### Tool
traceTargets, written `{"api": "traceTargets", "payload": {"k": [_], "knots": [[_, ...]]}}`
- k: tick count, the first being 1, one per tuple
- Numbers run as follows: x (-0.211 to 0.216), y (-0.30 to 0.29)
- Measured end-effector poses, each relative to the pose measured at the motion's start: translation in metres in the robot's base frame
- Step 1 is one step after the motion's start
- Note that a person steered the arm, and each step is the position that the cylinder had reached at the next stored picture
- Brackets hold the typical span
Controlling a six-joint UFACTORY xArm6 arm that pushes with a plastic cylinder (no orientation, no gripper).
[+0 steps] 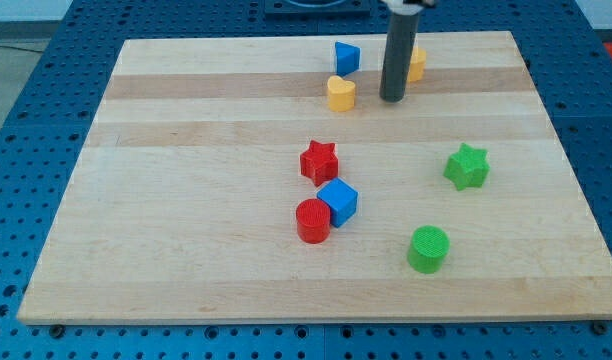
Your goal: Separate the yellow heart from the triangle
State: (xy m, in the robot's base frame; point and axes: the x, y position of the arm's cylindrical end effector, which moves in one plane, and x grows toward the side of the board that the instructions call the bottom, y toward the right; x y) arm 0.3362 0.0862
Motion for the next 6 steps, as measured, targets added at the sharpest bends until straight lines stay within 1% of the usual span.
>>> {"api": "traceTargets", "payload": {"k": [1,2,3,4,5,6], "knots": [[0.002,-0.036],[0.000,-0.059],[-0.001,-0.051],[-0.011,-0.024],[-0.015,-0.036],[-0.020,-0.065]]}}
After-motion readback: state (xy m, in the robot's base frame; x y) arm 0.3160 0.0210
